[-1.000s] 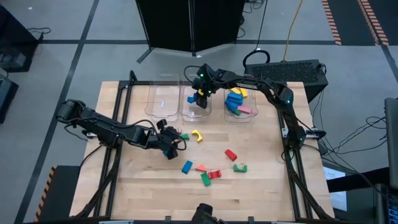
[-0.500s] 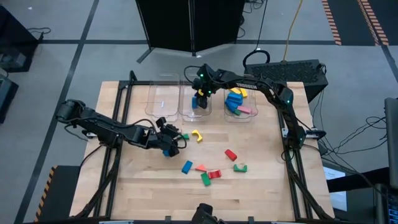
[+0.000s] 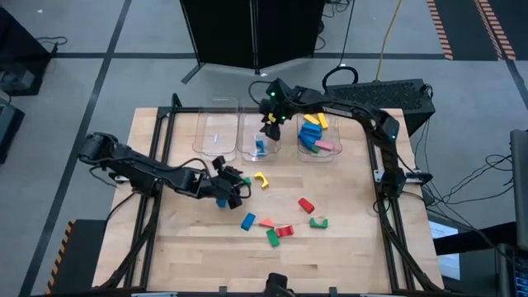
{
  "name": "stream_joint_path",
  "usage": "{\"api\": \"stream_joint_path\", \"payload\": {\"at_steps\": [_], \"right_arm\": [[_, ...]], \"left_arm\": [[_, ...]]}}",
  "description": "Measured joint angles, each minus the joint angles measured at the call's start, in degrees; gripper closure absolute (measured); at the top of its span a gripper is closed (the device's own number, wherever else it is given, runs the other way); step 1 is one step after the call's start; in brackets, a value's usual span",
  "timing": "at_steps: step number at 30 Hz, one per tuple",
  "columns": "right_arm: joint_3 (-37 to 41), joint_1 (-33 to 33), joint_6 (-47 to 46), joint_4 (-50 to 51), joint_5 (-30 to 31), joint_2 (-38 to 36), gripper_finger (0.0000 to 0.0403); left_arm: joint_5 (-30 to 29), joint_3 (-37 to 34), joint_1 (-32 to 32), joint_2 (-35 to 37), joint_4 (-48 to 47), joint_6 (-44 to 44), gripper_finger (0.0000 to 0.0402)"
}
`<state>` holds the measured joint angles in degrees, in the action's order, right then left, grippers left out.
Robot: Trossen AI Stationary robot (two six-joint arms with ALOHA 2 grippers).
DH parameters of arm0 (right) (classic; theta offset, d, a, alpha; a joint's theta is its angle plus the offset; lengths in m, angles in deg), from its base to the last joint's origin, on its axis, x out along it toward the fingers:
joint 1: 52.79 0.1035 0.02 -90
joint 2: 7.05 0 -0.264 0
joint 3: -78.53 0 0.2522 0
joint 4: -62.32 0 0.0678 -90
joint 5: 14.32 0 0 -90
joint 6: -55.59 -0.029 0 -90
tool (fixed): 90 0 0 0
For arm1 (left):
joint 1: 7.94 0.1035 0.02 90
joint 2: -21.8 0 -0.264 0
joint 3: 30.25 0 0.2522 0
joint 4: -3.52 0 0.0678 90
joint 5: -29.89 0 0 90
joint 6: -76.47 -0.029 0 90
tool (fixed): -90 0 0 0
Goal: Sort blocks by size
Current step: Put the yellow arch block into the center transparent bin
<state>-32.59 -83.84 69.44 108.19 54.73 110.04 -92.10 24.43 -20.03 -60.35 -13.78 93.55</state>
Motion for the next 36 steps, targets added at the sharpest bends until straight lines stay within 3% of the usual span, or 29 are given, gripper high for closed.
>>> {"api": "stream_joint_path", "payload": {"at_steps": [9, 13, 20, 27, 36], "right_arm": [[0.25, 1.26, 1.74, 8.51, 0.09, -9.24, 0.0199], [5.35, 2.5, 1.01, 7.08, 0.12, -13.81, 0.0199], [23.74, 5.17, -2.58, -5.16, 0.32, -25.68, 0.0199], [41.45, 8.25, -8.59, -22.83, 0.21, -37.94, 0.02], [48.52, 11.43, -11.7, -29.11, 0.36, -45.95, 0.02]], "left_arm": [[0.35, -0.08, 2.11, -8.28, 8.71, -3.2, 0.021], [2.2, -0.11, 3.82, -12.65, 12.15, -4.43, 0.021], [3.48, -0.11, 6.58, -18.23, 17.9, -5.92, 0.021], [5.46, -0.11, 8.95, -19.04, 19.88, -5.99, 0.021], [11.05, -0.11, 12.11, -19.04, 21.67, -5.97, 0.021]]}}
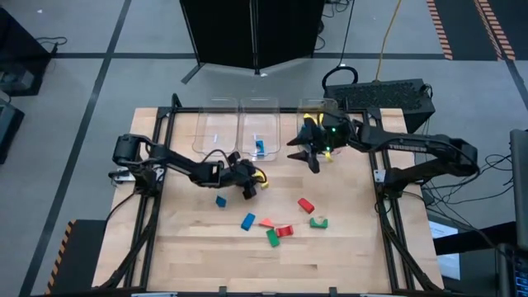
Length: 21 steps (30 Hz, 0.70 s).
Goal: Sort blocks by size
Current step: Put the yellow arch block into the center transparent bin
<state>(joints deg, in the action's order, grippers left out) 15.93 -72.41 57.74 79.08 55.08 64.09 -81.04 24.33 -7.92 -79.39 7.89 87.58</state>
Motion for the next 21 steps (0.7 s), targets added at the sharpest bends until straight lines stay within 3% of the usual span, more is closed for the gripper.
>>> {"api": "stream_joint_path", "payload": {"at_steps": [5, 12, 21], "right_arm": [[0.04, 2.16, -0.06, 0.16, 0.4, -0.15, 0.02], [0.04, 5.32, -0.08, 0.13, 5.82, -0.15, 0.02], [0.04, 7.55, -1.04, -1.74, 5.99, -0.13, 0.02]], "left_arm": [[0.14, 0.0, 0.03, 0.0, -0.5, -0.07, 0.0211], [0.65, 0.0, 0.06, 0.0, -0.59, -0.04, 0.0215], [0.9, 0.0, 0.01, 0.0, -0.63, -1.01, 0.0303]]}}
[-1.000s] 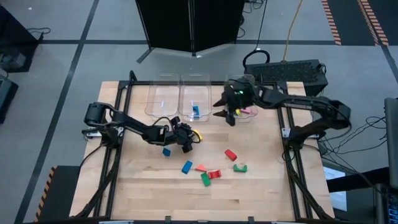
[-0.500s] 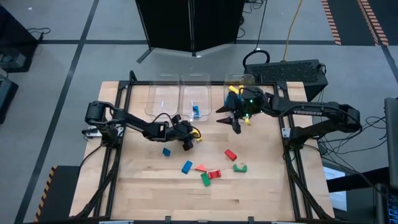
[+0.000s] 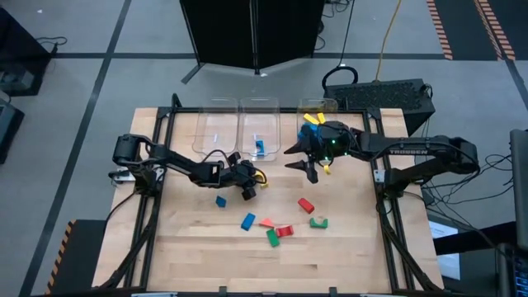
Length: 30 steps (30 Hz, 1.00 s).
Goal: Sort blocks by size
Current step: Put the yellow arch block into the center transparent bin
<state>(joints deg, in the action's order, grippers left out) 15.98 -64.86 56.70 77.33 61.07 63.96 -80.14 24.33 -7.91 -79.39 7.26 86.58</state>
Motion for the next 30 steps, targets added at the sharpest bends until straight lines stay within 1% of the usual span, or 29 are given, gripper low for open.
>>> {"api": "stream_joint_path", "payload": {"at_steps": [13, 21, 24, 26, 29, 30], "right_arm": [[0.0, 0.95, -0.48, -0.19, 0.07, 0.02, 0.02], [0.0, 0.95, -0.48, -0.14, 0.04, 0.15, 0.02], [1.46, 0.95, -0.43, -1.34, 0.04, 0.82, 0.02], [3.59, 0.93, -0.43, -3.97, 0.07, 1.25, 0.02], [7.02, 0.93, -0.46, -11.3, 0.21, 1.22, 0.02], [7.9, 0.97, -0.43, -13.45, 1.23, 1.2, 0.02]], "left_arm": [[1.51, 0.0, 0.0, 0.07, 0.26, 0.07, 0.0371], [1.44, 0.0, 0.0, 0.07, 2.12, 0.15, 0.0379], [1.4, 0.0, 0.0, 0.07, 3.01, 1.43, 0.0379], [1.33, 0.1, -0.11, 0.07, 3.16, 1.57, 0.0379], [1.2, 0.44, -0.44, 0.05, 3.18, 1.57, 0.038], [1.16, 0.46, -0.44, 0.07, 3.34, 1.6, 0.038]]}}
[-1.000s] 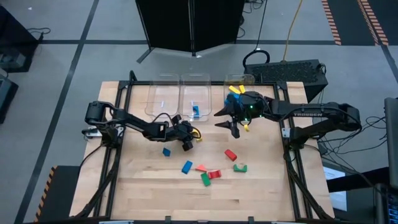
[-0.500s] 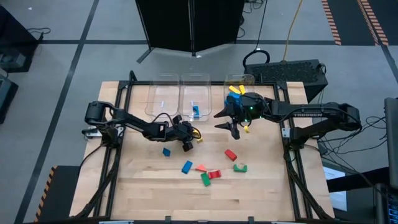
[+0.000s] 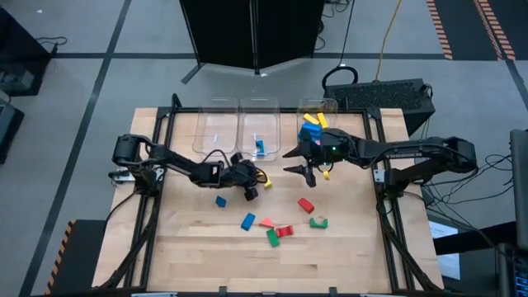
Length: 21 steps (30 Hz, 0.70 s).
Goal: Sort blocks by size
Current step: Put the yellow arch block into the center transparent bin
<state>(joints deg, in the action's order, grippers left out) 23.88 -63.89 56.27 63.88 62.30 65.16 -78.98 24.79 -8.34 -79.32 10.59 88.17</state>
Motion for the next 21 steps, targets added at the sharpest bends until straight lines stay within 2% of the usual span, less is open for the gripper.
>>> {"api": "stream_joint_path", "payload": {"at_steps": [6, 14, 21], "right_arm": [[3.47, 2.47, 8.72, -1.34, 4.73, 0.0, 0.02], [6.61, 6.54, 9.96, -3.08, 6.19, 0.02, 0.02], [10.02, 11.96, 24.37, -2.81, 8.56, 0.01, 0.02]], "left_arm": [[0.39, 0.17, -0.11, 0.0, 1.64, 0.38, 0.0381], [2.49, 1.9, -0.11, 0.0, 0.99, 1.3, 0.0381], [7.77, 2.23, -0.11, 1.92, 0.78, 1.55, 0.0381]]}}
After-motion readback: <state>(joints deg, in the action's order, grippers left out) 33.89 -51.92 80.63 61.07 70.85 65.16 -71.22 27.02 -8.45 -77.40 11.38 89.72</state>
